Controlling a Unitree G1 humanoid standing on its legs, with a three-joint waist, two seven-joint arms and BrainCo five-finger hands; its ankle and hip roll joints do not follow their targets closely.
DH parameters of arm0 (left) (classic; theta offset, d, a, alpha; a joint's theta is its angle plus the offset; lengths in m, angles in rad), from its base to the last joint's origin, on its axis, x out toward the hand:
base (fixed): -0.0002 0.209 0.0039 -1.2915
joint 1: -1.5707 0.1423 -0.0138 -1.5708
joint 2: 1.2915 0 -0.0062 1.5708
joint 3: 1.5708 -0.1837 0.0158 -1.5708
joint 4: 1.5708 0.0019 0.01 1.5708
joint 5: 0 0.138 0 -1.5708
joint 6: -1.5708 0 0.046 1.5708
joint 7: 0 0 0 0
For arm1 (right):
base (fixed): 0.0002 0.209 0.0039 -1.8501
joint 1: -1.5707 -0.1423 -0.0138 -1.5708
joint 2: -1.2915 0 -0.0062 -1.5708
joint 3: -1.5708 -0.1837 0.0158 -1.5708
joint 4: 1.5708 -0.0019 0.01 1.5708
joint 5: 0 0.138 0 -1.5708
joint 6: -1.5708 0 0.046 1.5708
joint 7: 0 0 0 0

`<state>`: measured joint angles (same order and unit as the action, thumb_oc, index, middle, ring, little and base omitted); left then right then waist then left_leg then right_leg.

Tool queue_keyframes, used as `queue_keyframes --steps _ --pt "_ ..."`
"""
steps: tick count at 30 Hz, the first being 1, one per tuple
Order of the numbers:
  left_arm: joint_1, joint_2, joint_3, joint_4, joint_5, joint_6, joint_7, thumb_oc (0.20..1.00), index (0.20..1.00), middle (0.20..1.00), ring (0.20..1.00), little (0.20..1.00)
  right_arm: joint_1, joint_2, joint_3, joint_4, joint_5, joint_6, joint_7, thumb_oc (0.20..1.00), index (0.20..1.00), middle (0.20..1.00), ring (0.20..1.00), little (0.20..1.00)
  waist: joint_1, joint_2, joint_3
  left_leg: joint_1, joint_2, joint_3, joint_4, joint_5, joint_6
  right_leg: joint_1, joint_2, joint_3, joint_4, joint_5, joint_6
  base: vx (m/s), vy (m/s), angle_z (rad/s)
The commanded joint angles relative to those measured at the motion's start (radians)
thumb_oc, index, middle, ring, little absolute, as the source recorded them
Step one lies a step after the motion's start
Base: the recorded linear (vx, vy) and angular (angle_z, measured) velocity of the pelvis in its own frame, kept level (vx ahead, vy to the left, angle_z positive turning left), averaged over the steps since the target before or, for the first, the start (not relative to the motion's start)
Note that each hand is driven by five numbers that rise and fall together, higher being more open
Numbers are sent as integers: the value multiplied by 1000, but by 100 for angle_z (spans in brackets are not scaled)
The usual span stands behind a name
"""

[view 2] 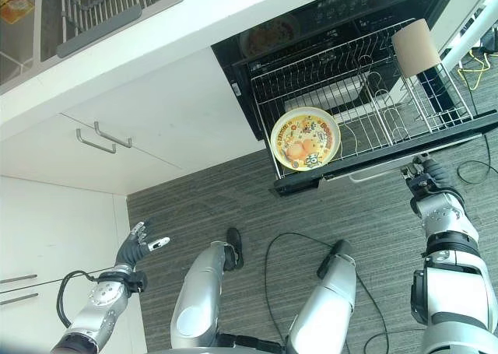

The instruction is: Place the dishes in the dishwasher.

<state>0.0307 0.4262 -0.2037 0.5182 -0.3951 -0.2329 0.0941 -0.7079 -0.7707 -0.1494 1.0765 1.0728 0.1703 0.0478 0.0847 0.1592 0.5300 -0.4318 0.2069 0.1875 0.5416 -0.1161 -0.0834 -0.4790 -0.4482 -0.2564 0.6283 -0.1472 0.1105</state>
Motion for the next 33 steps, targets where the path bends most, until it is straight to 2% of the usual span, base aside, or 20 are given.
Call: queue_keyframes --steps 1,4,5,16,21,25,27,33 --pt "25 71 -34 -42 -41 -3 6 1000 1000 1000 1000 1000 -129 -23 62 20 -62 4 45 200 200 200 200 200 48 0 -57 14 11 -51 -40 11 -32 7 -1 8 79 -47 -4 21 33 0" --pt "34 81 -36 -63 -38 7 4 1000 1000 1000 1000 1000 -192 -53 97 36 -106 11 44 200 200 200 200 200 62 7 -49 6 10 -51 -45 19 -35 -1 -10 -1 90 -51 -4 39 21 2" --pt "37 85 -37 -67 -35 10 2 1000 1000 1000 1000 1000 -216 -64 112 45 -130 14 44 200 200 200 200 200 68 9 -49 10 9 -56 -42 1 -44 1 -13 3 100 -73 8 74 11 7" --pt "92 132 -30 -125 -38 32 -34 1000 1000 1000 1000 1000 -433 -171 267 96 -260 48 28 200 200 200 200 200 142 43 -28 -29 -15 -55 -93 52 -47 -14 -60 -51 116 -76 14 54 38 16" --pt "131 151 -23 -119 -16 9 -71 1000 1000 1000 1000 1000 -514 -189 333 99 -317 54 -3 200 200 200 200 200 182 62 -20 -42 -44 -66 -110 64 -39 -6 -84 -73 117 -71 25 161 32 34" --pt "149 169 -8 -127 -2 13 -85 1000 1000 1000 1000 1000 -567 -187 367 96 -325 53 -46 200 200 200 200 200 213 69 -16 -47 -68 -82 -123 67 -34 22 -97 -84 90 -63 34 215 12 23" --pt "162 190 4 -133 11 20 -98 1000 1000 1000 1000 1000 -598 -204 377 108 -321 54 -63 200 200 200 200 200 237 73 -15 -46 -83 -89 -136 73 -30 56 -106 -103 58 -47 40 242 -43 22" --pt "180 225 25 -119 14 13 -85 1000 1000 1000 1000 1000 -688 -255 401 129 -302 42 -120 200 200 200 200 200 271 87 -19 -55 -101 -94 -166 97 -28 104 -121 -145 28 -39 49 132 -52 17"
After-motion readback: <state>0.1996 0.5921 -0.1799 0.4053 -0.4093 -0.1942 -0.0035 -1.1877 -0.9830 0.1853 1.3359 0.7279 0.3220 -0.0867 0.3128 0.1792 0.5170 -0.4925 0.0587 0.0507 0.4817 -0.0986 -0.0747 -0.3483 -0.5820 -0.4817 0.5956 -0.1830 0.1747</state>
